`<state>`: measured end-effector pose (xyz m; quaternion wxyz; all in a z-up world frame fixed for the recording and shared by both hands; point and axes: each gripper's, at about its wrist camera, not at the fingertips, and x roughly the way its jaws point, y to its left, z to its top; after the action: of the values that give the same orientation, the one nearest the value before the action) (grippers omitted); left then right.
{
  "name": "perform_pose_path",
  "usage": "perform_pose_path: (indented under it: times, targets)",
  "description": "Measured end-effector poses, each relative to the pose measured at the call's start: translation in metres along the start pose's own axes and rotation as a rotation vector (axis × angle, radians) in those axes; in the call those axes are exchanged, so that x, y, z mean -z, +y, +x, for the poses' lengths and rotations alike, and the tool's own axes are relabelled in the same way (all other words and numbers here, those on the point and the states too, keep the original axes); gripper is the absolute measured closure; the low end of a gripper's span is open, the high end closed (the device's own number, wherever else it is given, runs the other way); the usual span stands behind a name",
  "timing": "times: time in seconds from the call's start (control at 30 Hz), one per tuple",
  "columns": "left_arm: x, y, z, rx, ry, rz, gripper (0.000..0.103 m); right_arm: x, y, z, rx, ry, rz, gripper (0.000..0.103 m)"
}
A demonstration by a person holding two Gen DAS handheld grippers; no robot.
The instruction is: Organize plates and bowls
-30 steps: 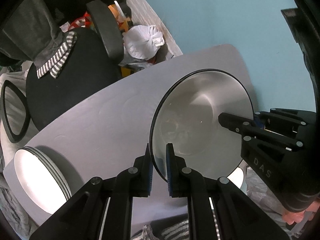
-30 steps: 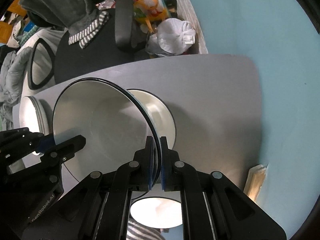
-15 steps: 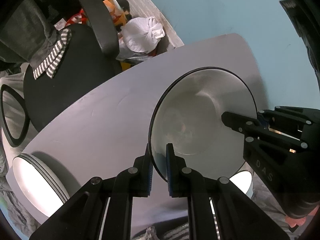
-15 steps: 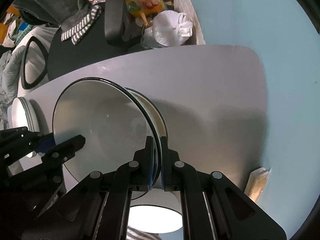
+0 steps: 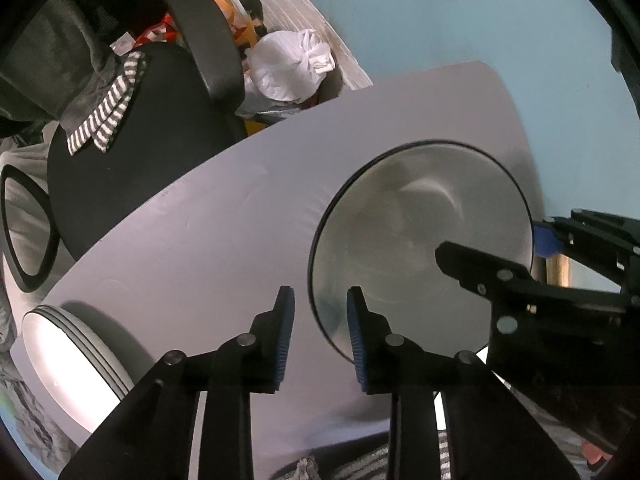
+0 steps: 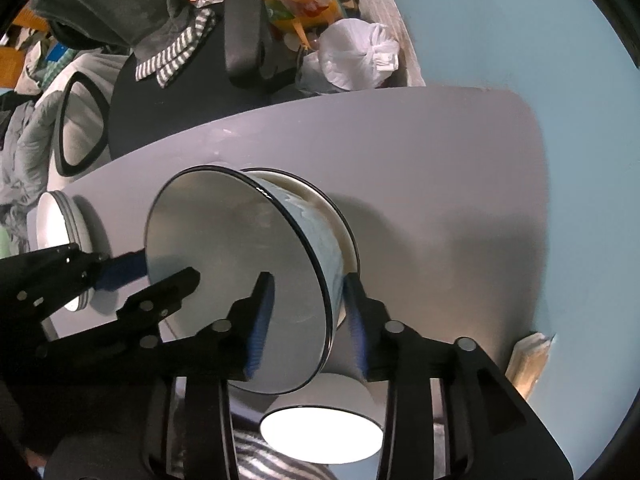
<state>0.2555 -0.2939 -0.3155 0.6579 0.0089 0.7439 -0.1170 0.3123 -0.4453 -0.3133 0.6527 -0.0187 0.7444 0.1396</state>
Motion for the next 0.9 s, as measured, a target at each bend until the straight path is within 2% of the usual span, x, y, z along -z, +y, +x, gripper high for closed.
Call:
perform_pose_path:
  times: [0.1, 0.37, 0.57, 0.67, 0.77, 0.9]
  targets:
    - [0.0, 0.003, -0.003, 0.02, -0.008, -0.011, 0.075, 0.0, 0.0, -0.004, 0.044, -0.008, 0.01, 0.047]
    - [0.008, 0.002, -0.014, 0.013, -0.039, -0.007, 0.074, 0.004, -0.008, -0.013, 0.063, -0.033, 0.016, 0.047]
    - [0.022, -0.004, -0.029, -0.046, -0.081, 0.055, 0.062, 0.014, -0.004, -0.025, 0.085, -0.078, 0.018, 0.046]
    - [0.03, -0.004, -0.037, -0.049, -0.103, 0.06, 0.055, 0.022, -0.003, -0.032, 0.075, -0.107, 0.034, 0.039]
    - [0.04, -0.004, -0.045, -0.053, -0.125, 0.065, 0.048, 0.033, -0.001, -0.039, 0.08, -0.135, 0.036, 0.039]
    - [0.053, -0.005, -0.053, -0.059, -0.143, 0.07, 0.047, 0.048, 0.005, -0.047, 0.093, -0.16, 0.029, 0.038]
